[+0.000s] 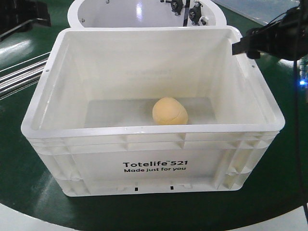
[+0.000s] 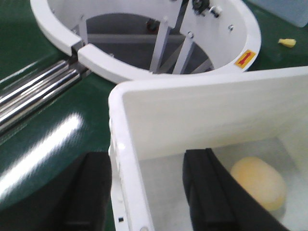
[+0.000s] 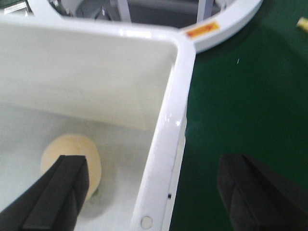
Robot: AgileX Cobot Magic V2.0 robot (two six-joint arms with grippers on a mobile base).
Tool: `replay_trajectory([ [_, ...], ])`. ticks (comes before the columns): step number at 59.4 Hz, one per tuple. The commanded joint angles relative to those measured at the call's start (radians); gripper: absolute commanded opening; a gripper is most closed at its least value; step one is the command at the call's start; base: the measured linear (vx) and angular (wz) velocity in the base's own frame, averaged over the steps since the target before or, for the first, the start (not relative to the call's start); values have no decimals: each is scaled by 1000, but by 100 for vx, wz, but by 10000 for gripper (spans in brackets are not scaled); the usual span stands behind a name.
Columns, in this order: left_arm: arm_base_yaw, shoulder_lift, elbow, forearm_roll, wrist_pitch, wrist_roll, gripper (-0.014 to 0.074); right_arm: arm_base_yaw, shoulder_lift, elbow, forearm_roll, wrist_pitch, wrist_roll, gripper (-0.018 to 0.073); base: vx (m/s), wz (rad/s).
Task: Place moving items into box and shelve
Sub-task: 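Lower both grippers onto the crate's side rims, then close both grippers on the rims and lift the crate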
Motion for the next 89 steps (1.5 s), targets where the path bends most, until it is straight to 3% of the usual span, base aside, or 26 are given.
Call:
replay_trajectory([
  [1, -5, -11, 26, 3, -28, -39, 461, -4, 13, -28, 5, -24, 7, 594, 0, 0],
  [13, -6, 10, 173, -80, -34, 2, 461, -4, 65, -28, 16, 70, 94, 594, 0, 0],
  [22, -6, 28, 201, -158, -9, 46, 461, -4, 79, -28, 27, 110, 96, 594, 0, 0],
  [37, -6, 54, 201, -173, 2, 60, 408, -4, 127, -28, 31, 148, 96, 566, 0, 0],
  [48, -6, 91, 201, -173, 4, 60, 288, -4, 147, -28, 39, 173, 111, 424, 0, 0],
  [64, -6, 106, 201, -173, -10, 60, -8, -4, 147, -28, 39, 177, 129, -17, 0, 0],
  [89, -6, 68, 155, -173, -32, 61, -8, -4, 95, -33, 62, 143, 127, -6, 0, 0],
])
